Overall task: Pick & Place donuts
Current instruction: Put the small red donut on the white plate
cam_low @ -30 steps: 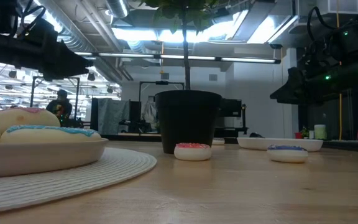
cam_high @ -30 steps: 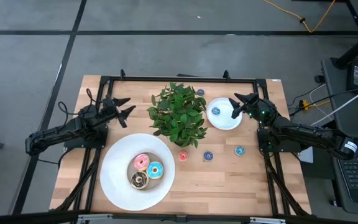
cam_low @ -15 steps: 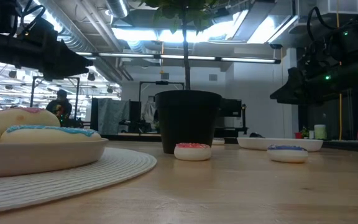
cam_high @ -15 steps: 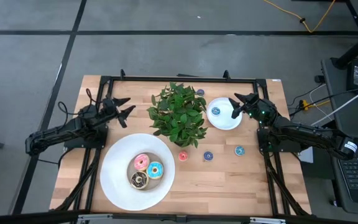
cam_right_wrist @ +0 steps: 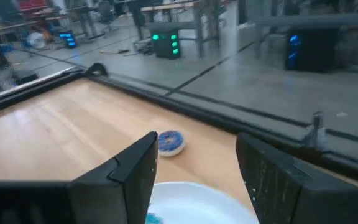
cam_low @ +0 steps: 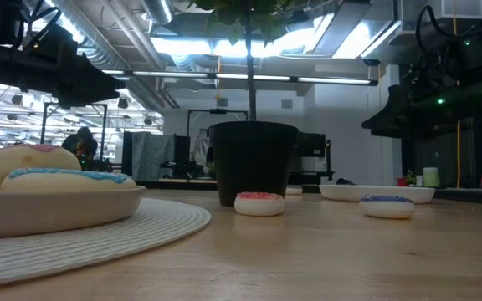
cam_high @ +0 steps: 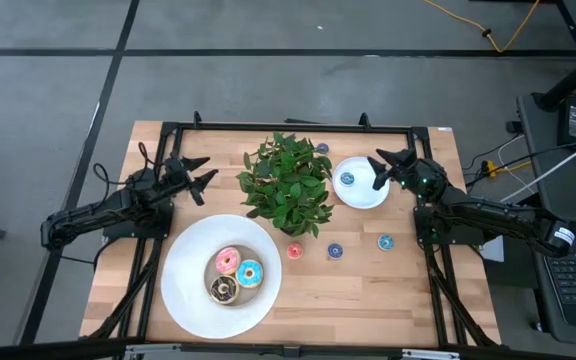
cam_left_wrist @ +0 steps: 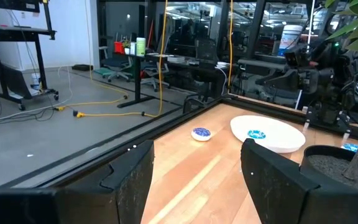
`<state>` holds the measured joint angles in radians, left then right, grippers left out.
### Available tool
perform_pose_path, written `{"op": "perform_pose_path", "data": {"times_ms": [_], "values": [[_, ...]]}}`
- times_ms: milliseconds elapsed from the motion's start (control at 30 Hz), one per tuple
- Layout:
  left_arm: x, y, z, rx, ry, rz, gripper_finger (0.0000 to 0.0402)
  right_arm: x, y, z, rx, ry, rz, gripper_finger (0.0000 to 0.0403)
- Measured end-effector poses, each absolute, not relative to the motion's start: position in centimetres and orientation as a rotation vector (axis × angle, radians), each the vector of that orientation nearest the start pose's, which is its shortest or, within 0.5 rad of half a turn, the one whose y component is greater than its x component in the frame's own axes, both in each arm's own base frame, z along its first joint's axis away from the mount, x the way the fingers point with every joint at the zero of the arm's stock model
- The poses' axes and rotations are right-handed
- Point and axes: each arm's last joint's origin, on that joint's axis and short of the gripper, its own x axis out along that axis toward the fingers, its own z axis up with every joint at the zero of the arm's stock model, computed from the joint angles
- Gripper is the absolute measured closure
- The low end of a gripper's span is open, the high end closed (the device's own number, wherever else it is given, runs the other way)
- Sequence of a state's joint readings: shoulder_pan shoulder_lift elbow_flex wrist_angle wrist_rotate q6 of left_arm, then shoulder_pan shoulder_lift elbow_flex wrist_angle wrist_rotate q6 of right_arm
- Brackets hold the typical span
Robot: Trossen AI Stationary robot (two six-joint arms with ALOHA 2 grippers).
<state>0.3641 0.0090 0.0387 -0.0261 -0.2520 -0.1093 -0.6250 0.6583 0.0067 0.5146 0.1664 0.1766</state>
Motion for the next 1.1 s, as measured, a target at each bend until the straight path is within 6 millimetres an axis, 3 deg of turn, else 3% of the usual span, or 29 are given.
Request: {"op": "perform_pose_path", "data": {"times_ms": [200,300,500,633,933,1100], "values": [[8.6,4.1,17.3,-0.106,-0.037,0.615,0.0169,11.0,-8.3,14.9,0.344,0.037,-0.750,0.0185],[8.6,4.1,17.3,-0.106,-0.037,0.615,0.0169,11.8,-8.9,16.2,0.379,0.088,-0.728,0.0185],[8.6,4.1,17.3,-0.106,-0.037,0.615,0.0169,14.3,-11.1,21.9,0.393,0.442,-0.739,0.0185],[8.6,4.1,17.3,-0.106,-0.037,0.615,0.0169,14.9,-11.8,26.9,0.337,0.553,-0.786,0.0185],[8.6,4.1,17.3,-0.106,-0.037,0.615,0.0169,12.3,-10.7,37.7,0.213,0.524,-1.048,0.0185],[8.6,4.1,17.3,-0.106,-0.037,0.615,0.0169,10.0,-9.4,42.1,0.257,0.485,-1.128,0.0185]]}}
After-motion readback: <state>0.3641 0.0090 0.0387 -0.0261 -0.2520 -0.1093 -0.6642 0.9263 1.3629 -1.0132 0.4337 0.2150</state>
